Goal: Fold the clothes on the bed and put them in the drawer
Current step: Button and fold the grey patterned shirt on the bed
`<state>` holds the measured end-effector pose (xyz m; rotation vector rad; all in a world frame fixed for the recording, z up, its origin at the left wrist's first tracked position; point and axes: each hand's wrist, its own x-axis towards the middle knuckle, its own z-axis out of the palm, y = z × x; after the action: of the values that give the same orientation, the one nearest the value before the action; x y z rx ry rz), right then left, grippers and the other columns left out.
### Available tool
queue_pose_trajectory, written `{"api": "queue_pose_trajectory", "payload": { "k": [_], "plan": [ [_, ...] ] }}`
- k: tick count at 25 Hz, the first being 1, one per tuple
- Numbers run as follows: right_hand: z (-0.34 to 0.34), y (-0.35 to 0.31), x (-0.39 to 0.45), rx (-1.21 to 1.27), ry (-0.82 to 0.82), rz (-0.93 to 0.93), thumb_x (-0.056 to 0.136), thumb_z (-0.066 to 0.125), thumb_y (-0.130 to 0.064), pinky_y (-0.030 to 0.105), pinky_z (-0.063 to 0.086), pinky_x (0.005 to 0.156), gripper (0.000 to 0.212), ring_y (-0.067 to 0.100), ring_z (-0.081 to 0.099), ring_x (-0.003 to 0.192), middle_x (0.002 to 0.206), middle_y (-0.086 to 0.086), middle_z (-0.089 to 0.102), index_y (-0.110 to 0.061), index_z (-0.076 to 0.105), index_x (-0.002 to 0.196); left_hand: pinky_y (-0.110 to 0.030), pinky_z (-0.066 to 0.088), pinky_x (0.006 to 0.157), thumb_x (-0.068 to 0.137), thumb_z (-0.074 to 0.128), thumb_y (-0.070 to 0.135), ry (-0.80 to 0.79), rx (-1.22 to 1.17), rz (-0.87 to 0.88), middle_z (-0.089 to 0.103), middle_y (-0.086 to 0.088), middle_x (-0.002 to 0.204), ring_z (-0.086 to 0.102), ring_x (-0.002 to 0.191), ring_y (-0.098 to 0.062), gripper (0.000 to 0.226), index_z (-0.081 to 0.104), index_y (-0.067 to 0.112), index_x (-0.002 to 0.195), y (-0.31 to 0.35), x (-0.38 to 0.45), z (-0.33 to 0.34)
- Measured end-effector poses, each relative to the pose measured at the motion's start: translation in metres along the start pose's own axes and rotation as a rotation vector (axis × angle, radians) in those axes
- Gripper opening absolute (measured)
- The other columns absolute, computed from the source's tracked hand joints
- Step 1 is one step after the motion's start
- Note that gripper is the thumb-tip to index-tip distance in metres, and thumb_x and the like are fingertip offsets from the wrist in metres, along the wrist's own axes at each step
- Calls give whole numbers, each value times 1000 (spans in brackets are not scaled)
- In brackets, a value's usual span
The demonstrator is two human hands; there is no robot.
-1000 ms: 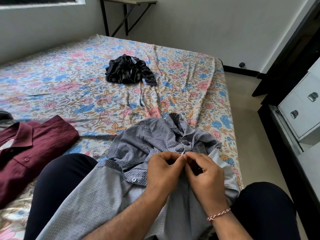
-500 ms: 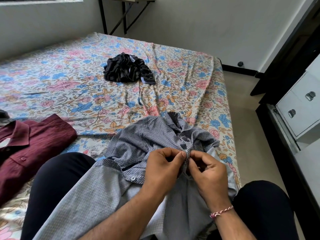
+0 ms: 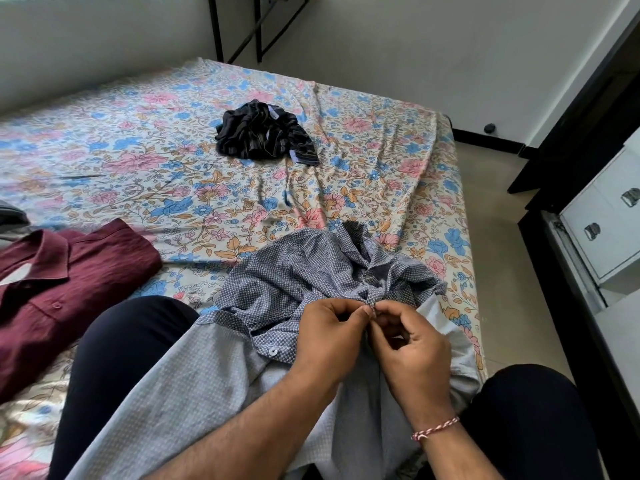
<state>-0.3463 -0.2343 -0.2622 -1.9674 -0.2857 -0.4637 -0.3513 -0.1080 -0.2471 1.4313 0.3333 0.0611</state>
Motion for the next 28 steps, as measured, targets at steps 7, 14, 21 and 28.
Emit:
{"api": "queue_pose_trajectory", "payload": {
  "k": [7, 14, 21, 28],
  "plan": [
    [-8, -2, 9, -143, -82, -295, 90, 76, -3, 22, 53, 91, 27, 3, 68, 102, 106, -12, 73, -19, 75, 112, -24, 44, 52, 98, 70, 12, -13, -32, -38, 66, -2, 60, 57, 54, -10, 25, 74, 11, 74, 2, 8, -4],
    [1, 9, 9, 524, 7, 397, 87, 75, -49, 45, 55, 78, 23, 20, 64, 80, 85, 2, 72, -26, 73, 94, -30, 52, 62, 89, 73, 23, -194, -3, 57, 68, -6, 75, 61, 66, -19, 6, 74, 17, 87, -4, 9, -1],
    [-14, 5, 15, 346, -154, 328, 91, 72, -26, 32, 59, 75, 22, 16, 70, 82, 89, 3, 75, -21, 64, 111, -35, 55, 81, 89, 62, 22, -55, 866, 565, 76, 7, 102, 70, 95, -20, 28, 72, 29, 114, 13, 5, -13],
    [-41, -23, 50, 104, -327, 171, 86, 82, -19, 21, 52, 68, 6, 11, 67, 74, 79, -3, 74, -21, 76, 84, -22, 48, 66, 97, 71, 27, -261, 975, 581, 71, 17, 80, 63, 67, 1, 11, 78, 30, 105, 88, 49, -61]
  ]
}}
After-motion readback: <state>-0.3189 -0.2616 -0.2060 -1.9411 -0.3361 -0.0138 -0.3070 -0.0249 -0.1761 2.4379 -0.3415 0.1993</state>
